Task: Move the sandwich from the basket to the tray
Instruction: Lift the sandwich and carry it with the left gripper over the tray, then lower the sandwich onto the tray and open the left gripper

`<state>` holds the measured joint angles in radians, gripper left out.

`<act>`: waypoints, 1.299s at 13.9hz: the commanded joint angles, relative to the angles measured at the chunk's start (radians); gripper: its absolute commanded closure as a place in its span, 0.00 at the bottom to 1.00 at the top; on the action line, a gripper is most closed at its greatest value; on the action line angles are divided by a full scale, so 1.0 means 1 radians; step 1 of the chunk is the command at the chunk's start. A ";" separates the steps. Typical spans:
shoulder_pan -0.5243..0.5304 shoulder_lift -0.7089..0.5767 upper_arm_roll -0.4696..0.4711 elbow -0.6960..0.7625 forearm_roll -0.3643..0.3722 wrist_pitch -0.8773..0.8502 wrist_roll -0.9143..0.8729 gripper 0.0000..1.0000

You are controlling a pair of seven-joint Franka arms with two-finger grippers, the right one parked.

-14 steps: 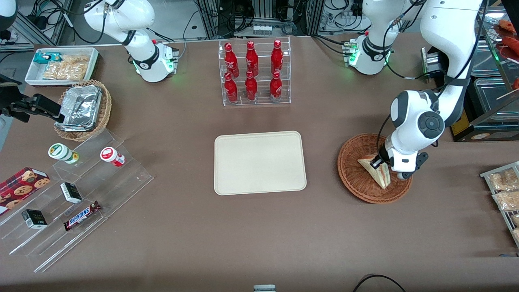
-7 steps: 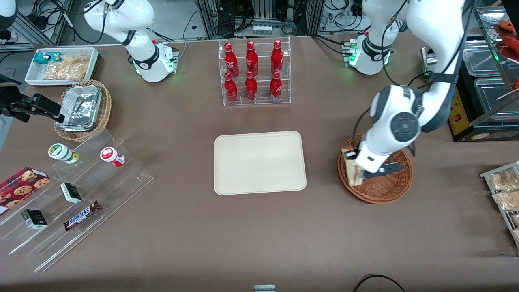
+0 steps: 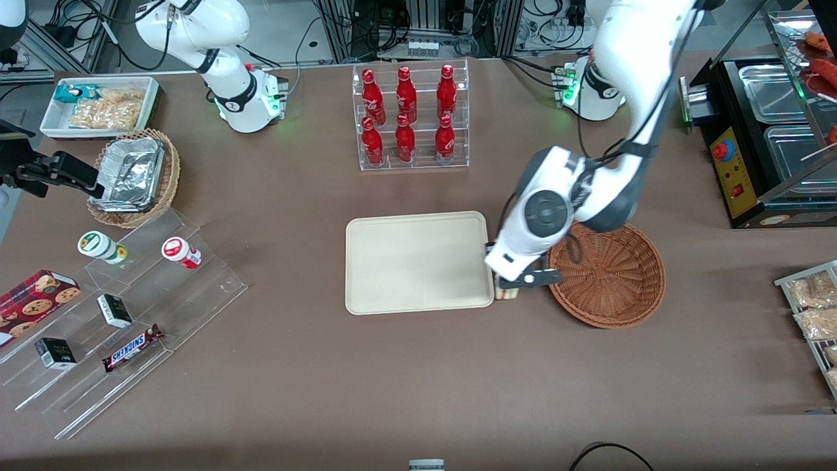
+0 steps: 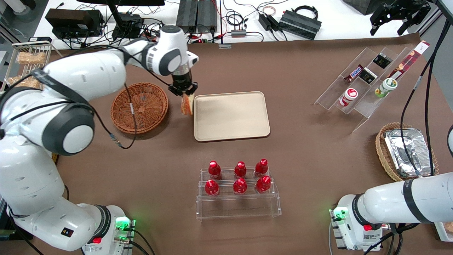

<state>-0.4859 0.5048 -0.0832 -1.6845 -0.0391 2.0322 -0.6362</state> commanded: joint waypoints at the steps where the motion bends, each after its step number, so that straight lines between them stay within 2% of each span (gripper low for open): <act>1: -0.061 0.075 0.011 0.121 -0.001 -0.029 -0.080 0.97; 5: -0.152 0.129 0.008 0.178 -0.004 -0.021 -0.177 0.97; 10: -0.238 0.253 0.002 0.325 -0.001 -0.017 -0.304 0.97; 14: -0.273 0.297 0.000 0.335 -0.002 0.052 -0.341 0.92; 15: -0.276 0.304 0.000 0.335 -0.002 0.057 -0.355 0.82; 17: -0.281 0.298 0.002 0.332 0.001 0.057 -0.362 0.00; 18: -0.281 0.290 0.002 0.332 0.007 0.056 -0.352 0.00</act>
<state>-0.7551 0.7972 -0.0894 -1.3796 -0.0393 2.0942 -0.9743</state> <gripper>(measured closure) 0.758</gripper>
